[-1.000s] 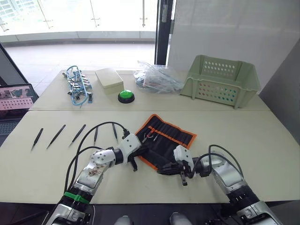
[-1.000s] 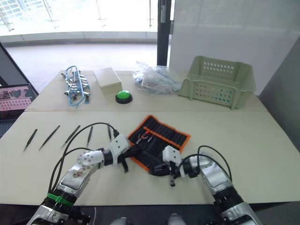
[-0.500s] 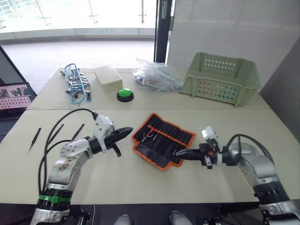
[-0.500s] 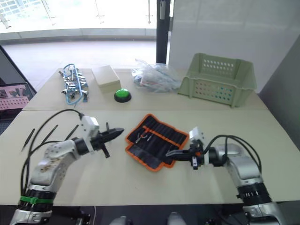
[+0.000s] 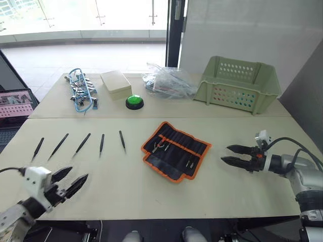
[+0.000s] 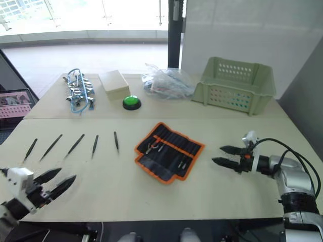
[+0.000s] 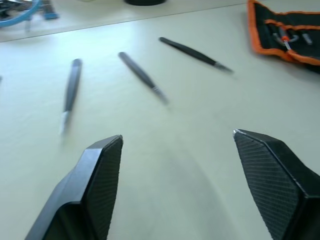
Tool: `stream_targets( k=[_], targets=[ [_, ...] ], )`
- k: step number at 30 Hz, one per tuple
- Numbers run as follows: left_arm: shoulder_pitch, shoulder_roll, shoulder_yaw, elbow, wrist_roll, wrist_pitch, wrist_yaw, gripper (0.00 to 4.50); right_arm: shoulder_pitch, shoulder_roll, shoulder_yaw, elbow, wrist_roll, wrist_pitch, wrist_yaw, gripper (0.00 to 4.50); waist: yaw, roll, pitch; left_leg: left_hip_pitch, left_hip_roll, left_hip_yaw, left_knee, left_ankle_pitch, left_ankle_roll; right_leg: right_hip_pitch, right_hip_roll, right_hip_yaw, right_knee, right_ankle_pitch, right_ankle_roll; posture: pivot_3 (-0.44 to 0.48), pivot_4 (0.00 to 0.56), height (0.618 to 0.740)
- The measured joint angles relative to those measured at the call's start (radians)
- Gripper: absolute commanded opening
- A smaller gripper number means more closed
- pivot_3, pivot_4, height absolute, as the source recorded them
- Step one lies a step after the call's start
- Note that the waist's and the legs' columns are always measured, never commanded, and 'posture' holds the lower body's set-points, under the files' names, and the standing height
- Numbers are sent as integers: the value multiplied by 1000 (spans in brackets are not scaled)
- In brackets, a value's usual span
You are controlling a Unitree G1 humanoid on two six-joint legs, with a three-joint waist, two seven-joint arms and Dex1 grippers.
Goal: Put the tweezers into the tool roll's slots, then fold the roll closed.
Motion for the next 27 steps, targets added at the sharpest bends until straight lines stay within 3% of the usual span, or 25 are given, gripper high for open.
stream_targets(
  k=[6, 10, 20, 27],
  targets=[
    [125, -132, 100, 7, -47, -69, 37, 4486, -221, 21, 40, 253, -91, -99, 66, 4500, -2, 0, 0, 2, 1, 0, 0, 0, 0, 2, 1, 0, -1, 0, 0, 0, 150, 740],
    [191, -220, 161, 23, -72, -142, 56, 4486, -376, 90, 94, 304, -127, -95, 147, 4500, -18, 0, 0, 1, 1, 1, 0, -1, 1, 2, 1, 0, -2, 0, 0, 0, 150, 740],
    [324, -361, 243, 41, -135, -230, 128, 4486, -511, 164, 200, 158, -70, 63, 242, 4500, 2, 0, 1, 0, 1, 0, 0, -2, 1, 1, 0, -1, -3, 0, 0, 0, 150, 740],
    [337, -355, 248, 102, -159, -251, 132, 4486, -490, 44, 295, -1, 117, 203, 250, 4500, -1, 0, 1, 0, 1, 0, 0, -2, 2, 0, 1, -1, -3, 0, 0, 0, 150, 740]
  ],
)
